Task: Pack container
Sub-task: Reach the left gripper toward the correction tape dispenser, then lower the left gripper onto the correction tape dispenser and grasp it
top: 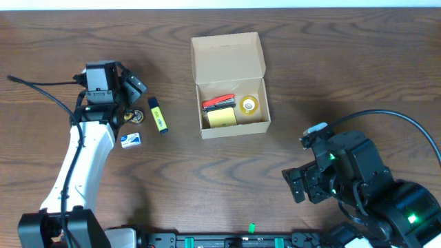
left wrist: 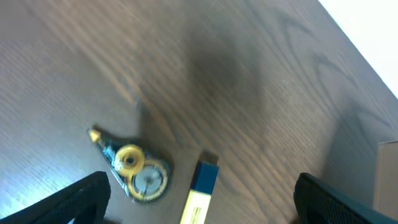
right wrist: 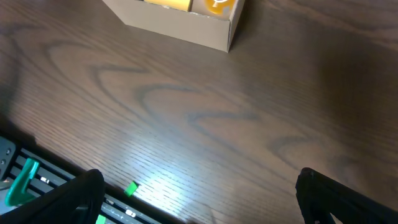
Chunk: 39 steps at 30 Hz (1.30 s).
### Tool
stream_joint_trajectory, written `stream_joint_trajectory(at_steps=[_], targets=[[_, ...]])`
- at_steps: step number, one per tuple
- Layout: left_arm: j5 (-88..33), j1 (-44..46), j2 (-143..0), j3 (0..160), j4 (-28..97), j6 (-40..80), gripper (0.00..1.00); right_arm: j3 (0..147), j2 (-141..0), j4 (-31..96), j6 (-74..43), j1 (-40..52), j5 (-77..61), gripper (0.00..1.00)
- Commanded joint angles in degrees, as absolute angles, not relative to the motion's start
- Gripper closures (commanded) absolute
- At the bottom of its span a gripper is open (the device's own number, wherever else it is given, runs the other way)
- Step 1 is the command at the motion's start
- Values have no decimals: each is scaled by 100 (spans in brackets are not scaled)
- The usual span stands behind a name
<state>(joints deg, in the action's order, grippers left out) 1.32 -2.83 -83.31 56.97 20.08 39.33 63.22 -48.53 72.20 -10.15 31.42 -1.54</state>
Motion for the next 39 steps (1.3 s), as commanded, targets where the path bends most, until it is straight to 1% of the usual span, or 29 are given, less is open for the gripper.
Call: stream_joint_trajectory(at_steps=[1,5,12,19,25,28,39], targets=[[-75,-438,-8416,6025,2263,4497,4,6309,-4838,7225,-1022,3181,-154,1],[-226,-622,-8541,6305,2786,4698,4,6309,-4838,7227,-1022,3181,-154,1],[-222,-755,-8958,7297,4007,4698,4,6309,-4838,7225,-1022,3181,-154,1],[-259,-760,-9421,7979,4576,4700,4,6309,-4838,7225,-1022,3181,-154,1],[-456,-760,-10003,8569,5341,4849,4,6309,-4838,7227,-1022,3181,-154,1],[-602,-760,-10132,8619,5376,4849,4,6309,-4838,7227,-1022,3181,-154,1],[-539,-760,-10189,8615,5157,4890,5,6309,-4838,7227,-1022,3181,-154,1]])
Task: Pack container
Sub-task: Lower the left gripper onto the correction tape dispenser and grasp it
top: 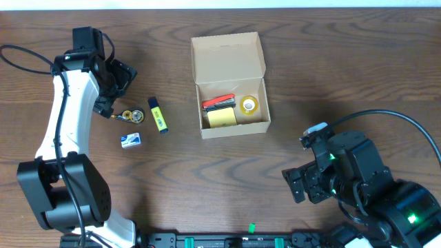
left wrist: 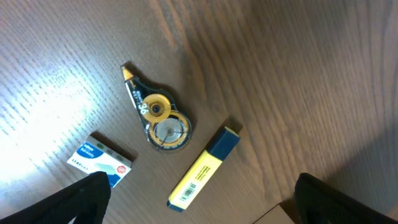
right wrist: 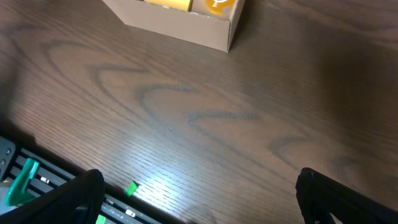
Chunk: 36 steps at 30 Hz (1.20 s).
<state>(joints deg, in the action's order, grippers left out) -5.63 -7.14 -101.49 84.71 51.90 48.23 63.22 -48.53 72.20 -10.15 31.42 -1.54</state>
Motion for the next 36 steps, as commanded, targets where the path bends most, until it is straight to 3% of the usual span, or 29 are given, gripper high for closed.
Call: stream_joint_trajectory(at_steps=[1,7,10,18,36], targets=[[-543,-760,-10189,8615,5140,4890,5,6309,-4838,7227,-1022,3181,-154,1],[-370,-749,-10189,8602,5177,4893,5,6309,-4838,7227,-1022,3181,-154,1],[-25,-749,-10189,8597,5450,5297,0,6309,-4838,7225,-1022,3181,-154,1],[410,-749,-10191,8530,5666,5968,3,6309,-4838,7227,-1022,3181,-154,1],[207,-633,-10215,7288,4414,7400,0,6309,-4838,7227,-1022,3181,-154,1]])
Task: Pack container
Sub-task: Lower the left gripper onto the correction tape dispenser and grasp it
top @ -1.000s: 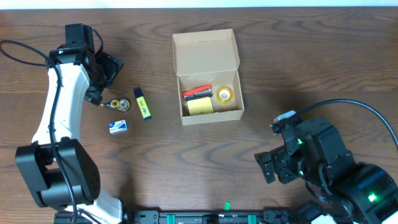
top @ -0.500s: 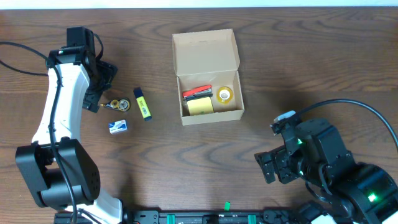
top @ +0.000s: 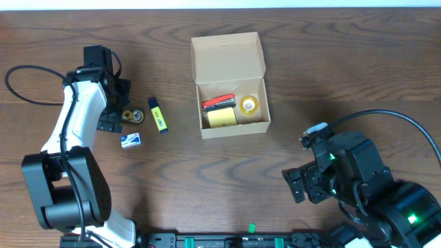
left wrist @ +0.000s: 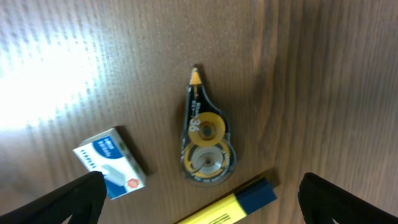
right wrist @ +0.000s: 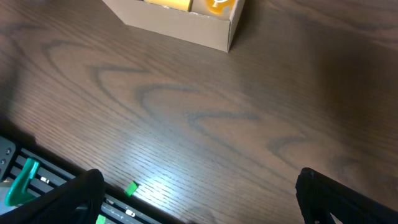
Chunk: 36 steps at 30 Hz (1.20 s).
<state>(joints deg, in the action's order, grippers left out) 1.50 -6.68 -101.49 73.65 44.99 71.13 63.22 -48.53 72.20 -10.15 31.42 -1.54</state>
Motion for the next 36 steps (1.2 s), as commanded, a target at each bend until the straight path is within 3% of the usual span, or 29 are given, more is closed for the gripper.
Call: stream_joint_trajectory(at_steps=[1,16,36], targets=[[191,-626,-10276,7286,4379,7498,0,6309,-4838,7227,-1022,3181,-154,1],[-21,-639,-10881,7286,4228,7889,9,6309,-4838,7225,-1022,3181,-154,1],[-176,-751,-11314,7286,3822,7889,12,6309,-4838,7225,-1022,3181,-154,1]])
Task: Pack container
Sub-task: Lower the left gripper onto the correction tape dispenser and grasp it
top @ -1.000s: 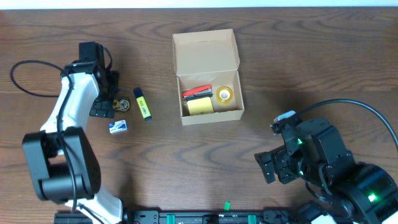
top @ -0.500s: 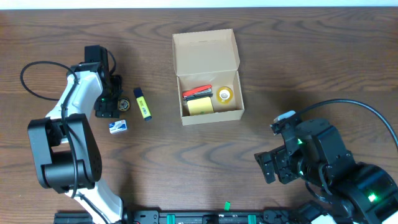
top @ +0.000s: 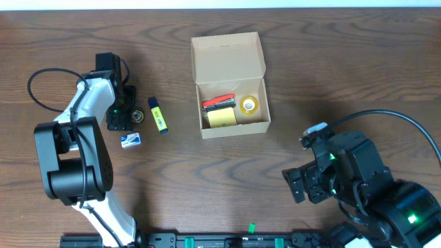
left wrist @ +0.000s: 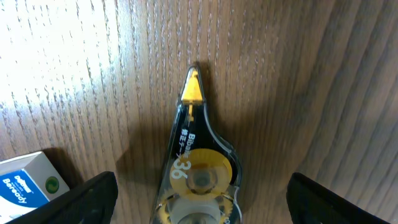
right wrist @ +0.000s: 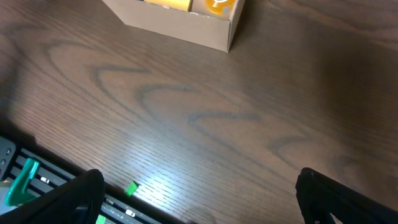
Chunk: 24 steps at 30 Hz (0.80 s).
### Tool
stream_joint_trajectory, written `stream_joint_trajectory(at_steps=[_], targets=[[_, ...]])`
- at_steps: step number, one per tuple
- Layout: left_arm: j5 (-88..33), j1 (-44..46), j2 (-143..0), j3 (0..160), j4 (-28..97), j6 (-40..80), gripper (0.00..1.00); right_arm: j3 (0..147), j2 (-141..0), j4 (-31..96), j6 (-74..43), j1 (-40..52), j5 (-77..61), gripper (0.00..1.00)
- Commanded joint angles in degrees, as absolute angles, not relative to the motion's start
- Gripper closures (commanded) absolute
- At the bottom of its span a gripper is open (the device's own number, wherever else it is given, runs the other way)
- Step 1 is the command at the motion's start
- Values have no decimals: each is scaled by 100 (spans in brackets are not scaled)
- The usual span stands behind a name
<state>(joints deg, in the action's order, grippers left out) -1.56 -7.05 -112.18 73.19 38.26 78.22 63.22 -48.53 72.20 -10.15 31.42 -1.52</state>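
Note:
A correction tape dispenser (left wrist: 196,162), clear black with a yellow wheel and yellow tip, lies on the table. My left gripper (left wrist: 198,205) is open low over it, one black fingertip (left wrist: 93,199) on each side, not touching. From overhead the left gripper (top: 121,112) hides most of the dispenser. A yellow highlighter (top: 158,115) lies just right of it. A small blue-and-white box (top: 131,140) lies below. The open cardboard box (top: 260,124) holds a red item, a yellow pad and a tape roll. My right gripper (right wrist: 199,199) is open over bare table.
The blue-and-white box (left wrist: 28,183) sits close to my left finger. The cardboard box's lid (top: 227,55) stands open toward the far edge. A black rail with green clips (right wrist: 25,177) runs along the table's front edge by the right arm.
My left gripper has come down closer over the correction tape dispenser, which now fills the wrist view between the open fingers. The right arm has not moved.
At first my left gripper hung tilted above the dispenser and highlighter. Then it stood farther back with all three loose items in view. Then it looked straight down on the dispenser, and now it is low around it, still open.

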Motion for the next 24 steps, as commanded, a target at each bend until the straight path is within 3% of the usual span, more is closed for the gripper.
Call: stream_joint_trajectory(at_steps=[1,24], targets=[[-176,-762,-11314,7286,3826,7887,12,6309,-4838,7225,-1022,3181,-154,1],[-266,-910,-11314,7286,4027,8042,20,6309,-4838,7225,-1022,3181,-154,1]])
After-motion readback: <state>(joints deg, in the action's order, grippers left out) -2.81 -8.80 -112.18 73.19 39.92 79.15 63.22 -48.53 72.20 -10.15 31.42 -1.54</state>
